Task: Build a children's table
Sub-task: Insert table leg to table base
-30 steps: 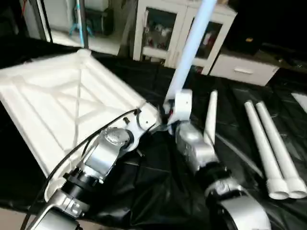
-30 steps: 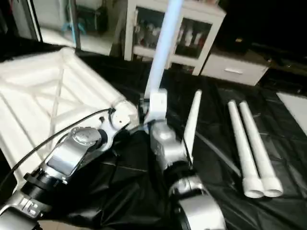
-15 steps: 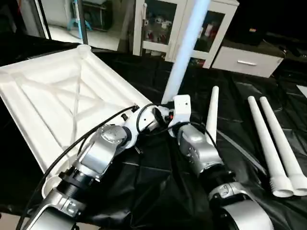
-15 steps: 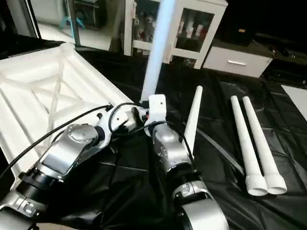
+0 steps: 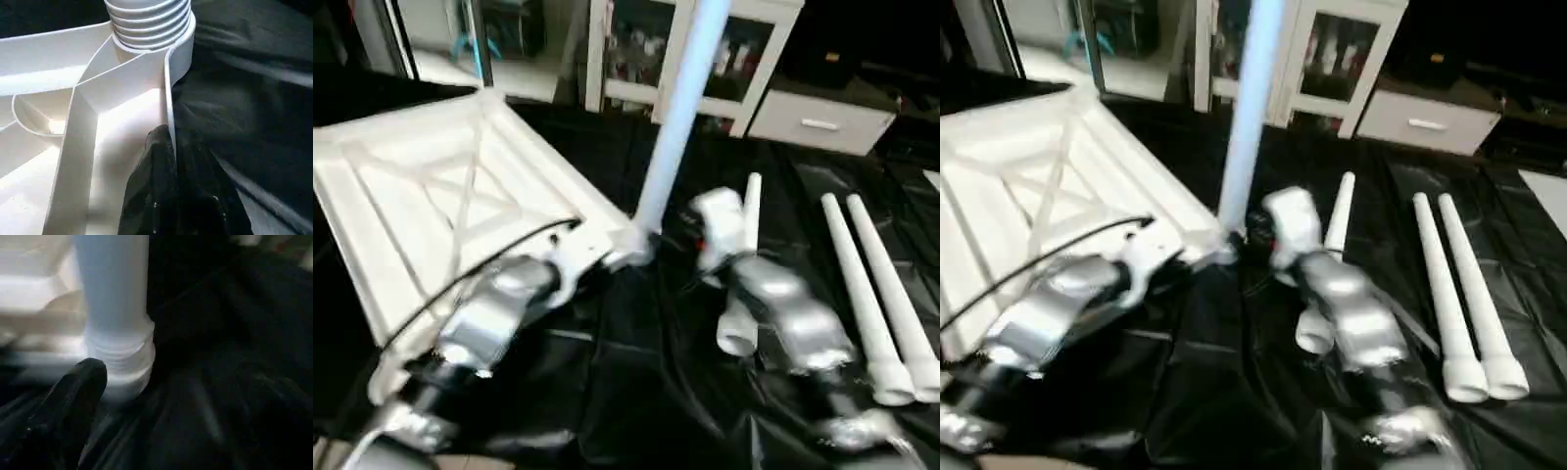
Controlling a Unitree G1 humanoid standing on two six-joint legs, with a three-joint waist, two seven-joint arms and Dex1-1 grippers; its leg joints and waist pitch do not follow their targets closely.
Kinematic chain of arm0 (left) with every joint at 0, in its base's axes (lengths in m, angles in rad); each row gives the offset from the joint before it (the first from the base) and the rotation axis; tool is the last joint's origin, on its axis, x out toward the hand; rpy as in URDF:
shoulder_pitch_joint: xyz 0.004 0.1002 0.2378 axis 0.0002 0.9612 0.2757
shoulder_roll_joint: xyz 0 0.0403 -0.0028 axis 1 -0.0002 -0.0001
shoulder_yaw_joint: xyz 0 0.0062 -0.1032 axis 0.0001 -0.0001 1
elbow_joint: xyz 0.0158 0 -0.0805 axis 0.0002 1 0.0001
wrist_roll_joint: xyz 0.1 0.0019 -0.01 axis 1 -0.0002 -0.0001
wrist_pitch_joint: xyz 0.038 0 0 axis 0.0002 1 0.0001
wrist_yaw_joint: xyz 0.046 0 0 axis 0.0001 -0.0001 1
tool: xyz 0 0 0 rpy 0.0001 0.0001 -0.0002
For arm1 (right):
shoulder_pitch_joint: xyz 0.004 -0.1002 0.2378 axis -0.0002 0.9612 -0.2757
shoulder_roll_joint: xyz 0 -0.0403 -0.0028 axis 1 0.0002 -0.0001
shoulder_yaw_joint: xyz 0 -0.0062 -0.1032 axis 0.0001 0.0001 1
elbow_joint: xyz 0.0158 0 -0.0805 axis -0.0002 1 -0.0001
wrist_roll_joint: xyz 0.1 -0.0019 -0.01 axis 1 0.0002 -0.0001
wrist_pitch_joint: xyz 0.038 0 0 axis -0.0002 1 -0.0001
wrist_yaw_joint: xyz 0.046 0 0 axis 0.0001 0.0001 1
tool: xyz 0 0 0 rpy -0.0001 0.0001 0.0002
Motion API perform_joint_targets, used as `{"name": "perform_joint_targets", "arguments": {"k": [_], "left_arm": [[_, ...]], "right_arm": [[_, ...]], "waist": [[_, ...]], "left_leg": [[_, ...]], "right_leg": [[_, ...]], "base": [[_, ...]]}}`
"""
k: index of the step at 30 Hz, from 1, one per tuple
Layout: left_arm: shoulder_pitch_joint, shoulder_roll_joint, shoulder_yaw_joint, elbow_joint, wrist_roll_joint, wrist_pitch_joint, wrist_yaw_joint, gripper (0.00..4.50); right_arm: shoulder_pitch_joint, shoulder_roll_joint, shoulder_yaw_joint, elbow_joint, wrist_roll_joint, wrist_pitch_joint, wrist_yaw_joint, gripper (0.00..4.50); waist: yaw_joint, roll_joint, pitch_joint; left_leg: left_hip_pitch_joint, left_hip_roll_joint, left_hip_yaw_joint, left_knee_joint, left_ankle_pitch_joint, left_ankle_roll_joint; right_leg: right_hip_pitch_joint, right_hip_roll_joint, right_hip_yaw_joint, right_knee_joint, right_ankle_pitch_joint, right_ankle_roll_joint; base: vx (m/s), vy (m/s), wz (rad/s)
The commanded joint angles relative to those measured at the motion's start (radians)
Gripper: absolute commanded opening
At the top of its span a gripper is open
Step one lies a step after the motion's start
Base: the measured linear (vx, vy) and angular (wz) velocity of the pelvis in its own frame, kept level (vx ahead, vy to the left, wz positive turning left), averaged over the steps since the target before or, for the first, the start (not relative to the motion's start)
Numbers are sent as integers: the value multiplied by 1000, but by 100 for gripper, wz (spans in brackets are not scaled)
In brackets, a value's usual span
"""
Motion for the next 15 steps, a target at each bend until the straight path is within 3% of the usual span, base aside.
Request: {"name": "perform_joint_targets", "arguments": {"k": [1,7,12,15], "left_arm": [[42,38,-39,6,-13,-15,-88,0],[88,152,-60,-51,-62,-93,-262,0],[106,201,-73,-88,-90,-151,-355,0],[106,211,-83,-91,-87,-172,-377,0]], "right_arm": [[18,-51,-1,-56,50,6,128,445],[63,-193,35,-101,120,-17,401,445],[48,-234,72,-96,110,-42,512,445],[36,-232,88,-98,118,-49,549,445]], "waist": [[10,23,-51],[21,20,-52],[28,15,-54],[34,18,-54]], "left_leg": [[6,38,-10,-68,-86,0],[12,43,-5,-61,-52,38],[17,42,-1,-57,-28,46],[15,43,-3,-57,-37,41]], "right_leg": [[53,-82,56,-57,32,-176],[47,-80,56,-49,62,-217],[43,-79,54,-44,75,-238],[45,-81,54,-43,56,-235]], "base": [[0,0,0],[0,0,0],[0,0,0],[0,0,0]]}}
